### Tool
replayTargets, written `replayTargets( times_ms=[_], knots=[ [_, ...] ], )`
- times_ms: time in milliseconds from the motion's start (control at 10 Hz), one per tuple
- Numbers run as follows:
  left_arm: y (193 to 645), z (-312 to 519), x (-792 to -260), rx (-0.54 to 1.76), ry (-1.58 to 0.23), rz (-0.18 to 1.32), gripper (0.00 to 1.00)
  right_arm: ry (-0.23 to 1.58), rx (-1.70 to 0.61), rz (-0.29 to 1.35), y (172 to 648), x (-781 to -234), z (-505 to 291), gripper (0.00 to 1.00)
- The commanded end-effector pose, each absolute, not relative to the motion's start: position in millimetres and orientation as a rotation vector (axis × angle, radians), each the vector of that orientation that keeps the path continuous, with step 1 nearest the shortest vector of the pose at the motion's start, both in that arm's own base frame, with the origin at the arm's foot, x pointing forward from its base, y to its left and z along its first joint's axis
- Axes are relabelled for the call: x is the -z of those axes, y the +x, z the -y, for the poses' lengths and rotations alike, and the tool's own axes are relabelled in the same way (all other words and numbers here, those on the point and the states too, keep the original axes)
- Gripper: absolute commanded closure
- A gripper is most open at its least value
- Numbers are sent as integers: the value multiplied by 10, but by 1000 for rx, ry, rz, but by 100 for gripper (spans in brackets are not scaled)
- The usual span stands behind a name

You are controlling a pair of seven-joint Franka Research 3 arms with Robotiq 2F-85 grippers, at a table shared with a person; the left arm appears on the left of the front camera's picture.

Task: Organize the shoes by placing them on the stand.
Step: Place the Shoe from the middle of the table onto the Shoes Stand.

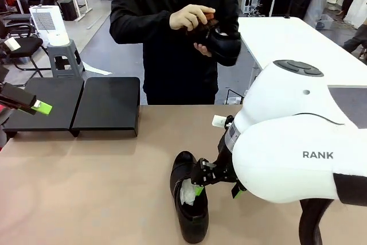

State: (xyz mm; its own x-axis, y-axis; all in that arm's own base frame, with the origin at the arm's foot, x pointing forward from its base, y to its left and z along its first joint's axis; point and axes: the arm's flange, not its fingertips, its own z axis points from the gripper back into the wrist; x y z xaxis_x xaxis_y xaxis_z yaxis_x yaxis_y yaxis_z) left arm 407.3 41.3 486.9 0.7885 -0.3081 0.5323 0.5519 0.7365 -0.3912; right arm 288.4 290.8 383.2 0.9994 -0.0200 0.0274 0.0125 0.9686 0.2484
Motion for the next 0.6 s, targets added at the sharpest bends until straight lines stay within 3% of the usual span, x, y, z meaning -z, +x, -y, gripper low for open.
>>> replayTargets(
  times_ms=[0, 500],
  knots=[
    [4065, -436, -4876, 510, -572, 462, 0, 254, 37, 49, 2908, -3782, -2945, 0],
    [4065, -436, -4876, 510, -572, 462, 0, 252, 18, 32, 2897, -3810, -2914, 0]
  ],
)
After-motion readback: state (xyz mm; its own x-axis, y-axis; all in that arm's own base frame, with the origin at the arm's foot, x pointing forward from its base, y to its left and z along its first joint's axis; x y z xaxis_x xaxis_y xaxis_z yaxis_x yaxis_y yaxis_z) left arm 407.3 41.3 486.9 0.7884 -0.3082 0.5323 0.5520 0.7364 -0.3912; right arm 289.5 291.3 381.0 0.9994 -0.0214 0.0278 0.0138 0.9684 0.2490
